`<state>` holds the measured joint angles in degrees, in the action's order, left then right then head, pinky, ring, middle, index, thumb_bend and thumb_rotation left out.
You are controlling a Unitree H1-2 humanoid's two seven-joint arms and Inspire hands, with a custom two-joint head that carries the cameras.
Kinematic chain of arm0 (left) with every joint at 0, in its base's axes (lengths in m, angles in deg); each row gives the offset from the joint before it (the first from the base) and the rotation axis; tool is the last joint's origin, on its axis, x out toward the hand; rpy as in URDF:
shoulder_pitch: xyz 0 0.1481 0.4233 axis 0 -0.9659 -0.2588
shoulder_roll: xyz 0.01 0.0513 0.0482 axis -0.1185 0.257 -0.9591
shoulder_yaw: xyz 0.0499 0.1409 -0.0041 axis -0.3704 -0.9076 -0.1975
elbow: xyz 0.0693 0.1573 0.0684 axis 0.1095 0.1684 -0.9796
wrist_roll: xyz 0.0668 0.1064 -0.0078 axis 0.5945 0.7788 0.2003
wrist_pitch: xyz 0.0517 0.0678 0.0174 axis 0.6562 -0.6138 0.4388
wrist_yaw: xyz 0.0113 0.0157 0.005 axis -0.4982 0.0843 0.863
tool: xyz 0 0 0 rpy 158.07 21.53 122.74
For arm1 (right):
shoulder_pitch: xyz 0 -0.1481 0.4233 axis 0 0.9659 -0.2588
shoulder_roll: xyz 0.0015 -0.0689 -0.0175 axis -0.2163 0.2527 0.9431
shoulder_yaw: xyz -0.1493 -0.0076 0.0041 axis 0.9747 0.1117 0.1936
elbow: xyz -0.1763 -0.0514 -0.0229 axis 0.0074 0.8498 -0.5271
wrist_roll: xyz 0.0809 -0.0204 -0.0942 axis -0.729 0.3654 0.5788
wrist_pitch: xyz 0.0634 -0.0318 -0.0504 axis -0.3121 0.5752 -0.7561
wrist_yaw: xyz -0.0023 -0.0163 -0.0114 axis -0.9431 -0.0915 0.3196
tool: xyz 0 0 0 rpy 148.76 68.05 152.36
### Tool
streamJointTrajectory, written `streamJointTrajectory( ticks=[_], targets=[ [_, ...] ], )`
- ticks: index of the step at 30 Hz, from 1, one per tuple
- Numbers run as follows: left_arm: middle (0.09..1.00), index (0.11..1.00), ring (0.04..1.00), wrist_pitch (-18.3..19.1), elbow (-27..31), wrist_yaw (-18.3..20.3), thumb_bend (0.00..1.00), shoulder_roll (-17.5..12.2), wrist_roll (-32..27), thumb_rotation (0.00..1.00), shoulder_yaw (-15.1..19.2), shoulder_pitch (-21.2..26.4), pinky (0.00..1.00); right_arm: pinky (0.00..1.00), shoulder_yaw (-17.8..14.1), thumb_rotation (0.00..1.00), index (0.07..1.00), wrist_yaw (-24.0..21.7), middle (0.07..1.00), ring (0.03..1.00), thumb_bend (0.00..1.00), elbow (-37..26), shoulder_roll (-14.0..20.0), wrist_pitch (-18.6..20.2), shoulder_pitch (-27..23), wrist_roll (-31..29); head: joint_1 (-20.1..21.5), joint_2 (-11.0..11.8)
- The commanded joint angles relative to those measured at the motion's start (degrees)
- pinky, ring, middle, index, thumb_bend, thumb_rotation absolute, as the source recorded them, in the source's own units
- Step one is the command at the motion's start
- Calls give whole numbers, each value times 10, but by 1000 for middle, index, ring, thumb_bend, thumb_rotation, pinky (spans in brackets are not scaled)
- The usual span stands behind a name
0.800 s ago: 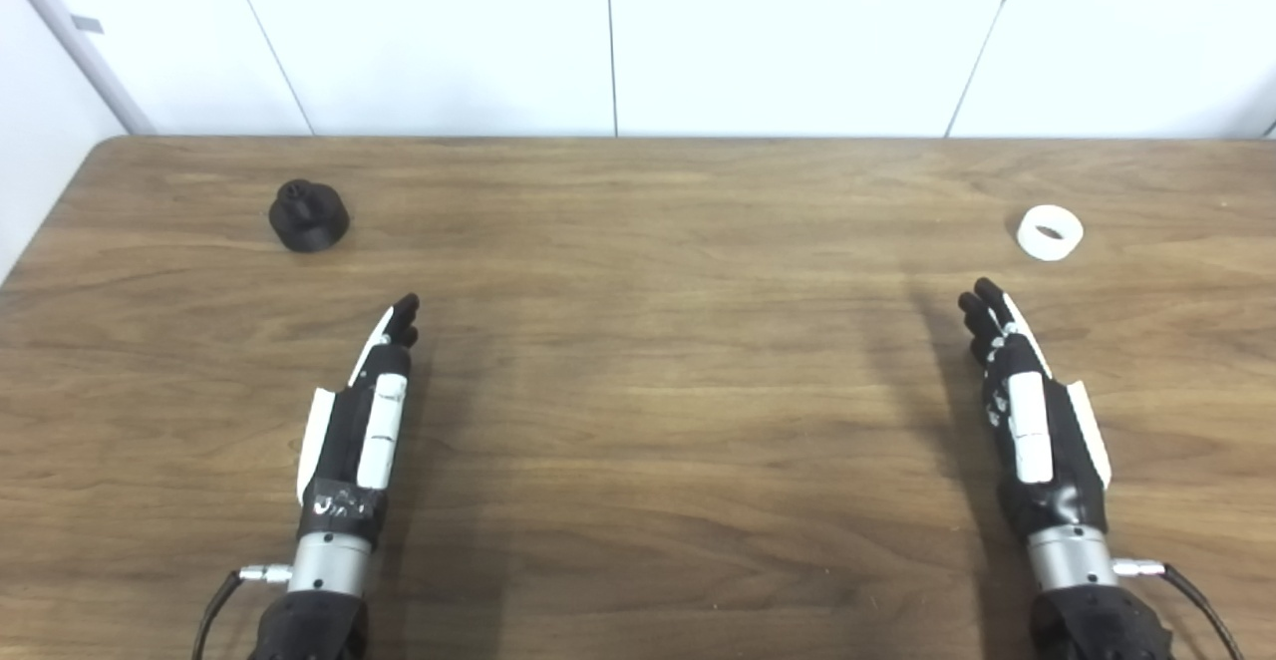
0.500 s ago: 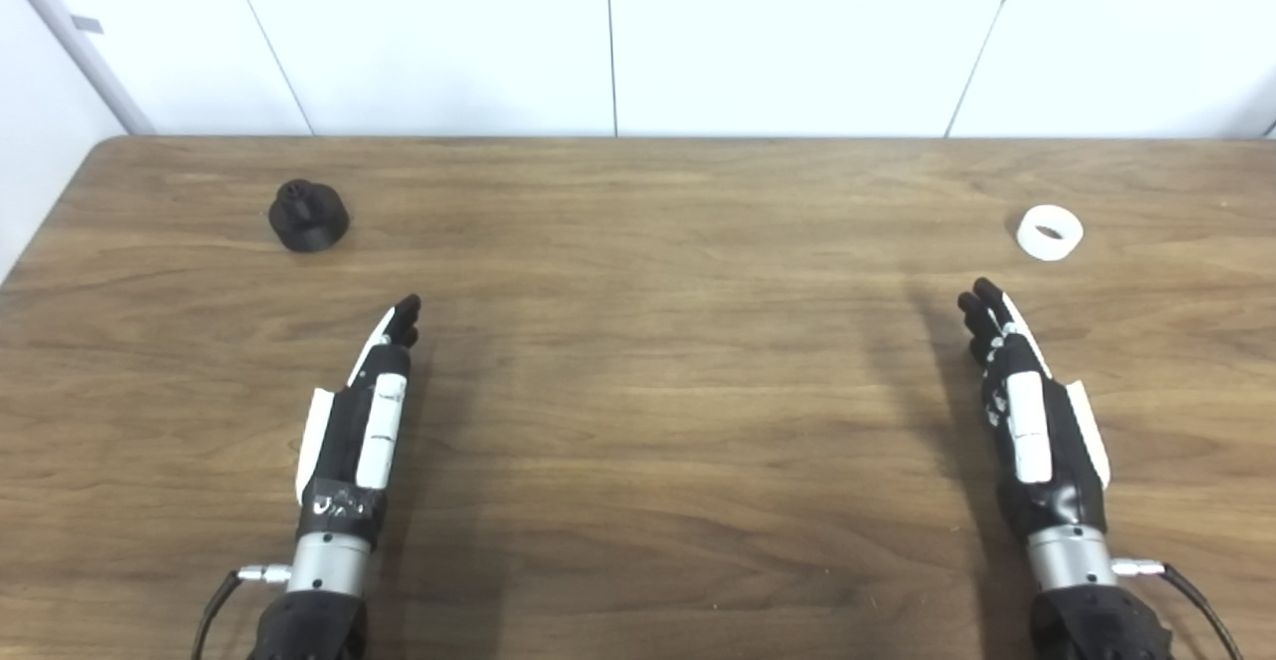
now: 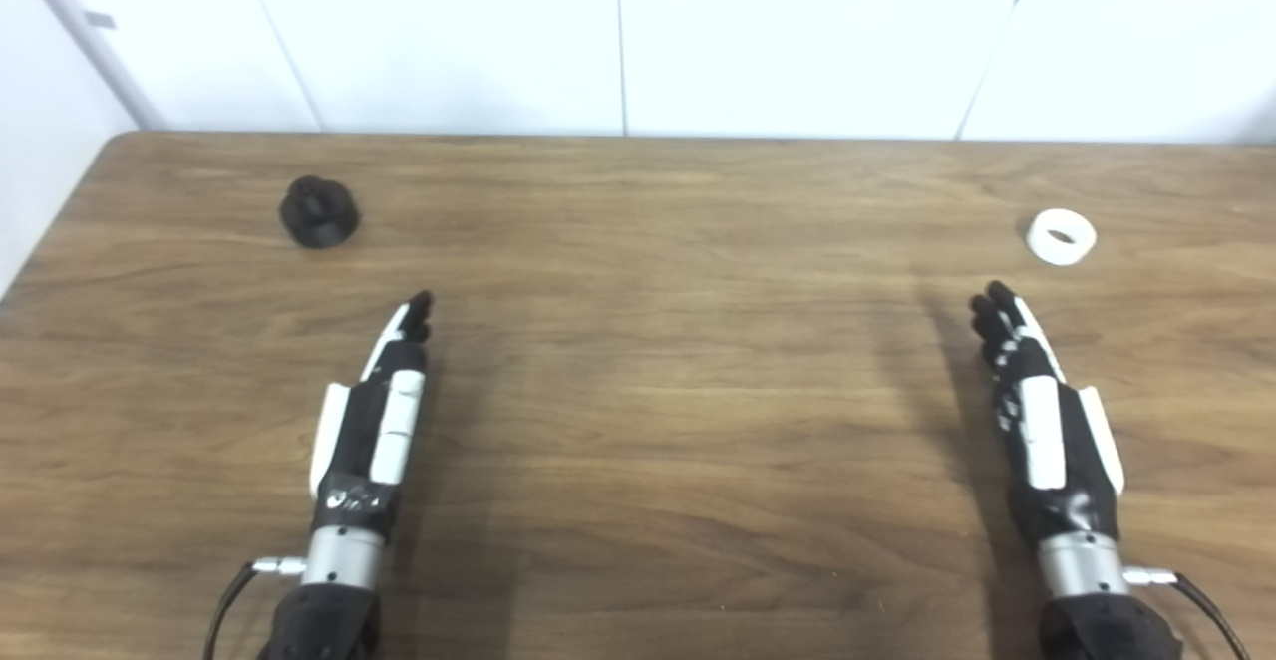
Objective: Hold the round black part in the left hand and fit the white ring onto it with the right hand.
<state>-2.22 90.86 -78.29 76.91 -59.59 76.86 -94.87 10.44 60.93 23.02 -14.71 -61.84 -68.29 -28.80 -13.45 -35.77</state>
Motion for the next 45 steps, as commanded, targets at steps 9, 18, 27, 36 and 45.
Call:
streamJointTrajectory(
  ticks=[9,18,27,36,45],
  targets=[
    [988,971,991,-39,-30,-13,617,24,22,969,-20,-2,1000,989,-2,1000,961,-14,942,965,558,69,42,-75,8,-19,-42,37],
    [988,973,994,-60,-60,-26,619,26,32,980,-30,6,1000,1000,0,1000,979,-22,959,995,544,94,51,-87,1,-43,-68,61],
    [991,976,998,-74,-75,-26,636,26,39,994,-32,8,1000,1000,4,1000,992,-29,972,1000,491,108,54,-105,-1,-58,-66,73],
    [997,982,1000,-85,-84,-26,622,30,38,979,-36,3,1000,1000,-2,1000,988,-27,962,999,486,127,61,-128,-1,-53,-59,83],
    [996,990,991,-46,-38,-40,600,33,82,773,-34,-8,996,1000,-5,1000,980,-35,960,1000,463,128,66,-125,-1,-70,-52,80]
  ],
)
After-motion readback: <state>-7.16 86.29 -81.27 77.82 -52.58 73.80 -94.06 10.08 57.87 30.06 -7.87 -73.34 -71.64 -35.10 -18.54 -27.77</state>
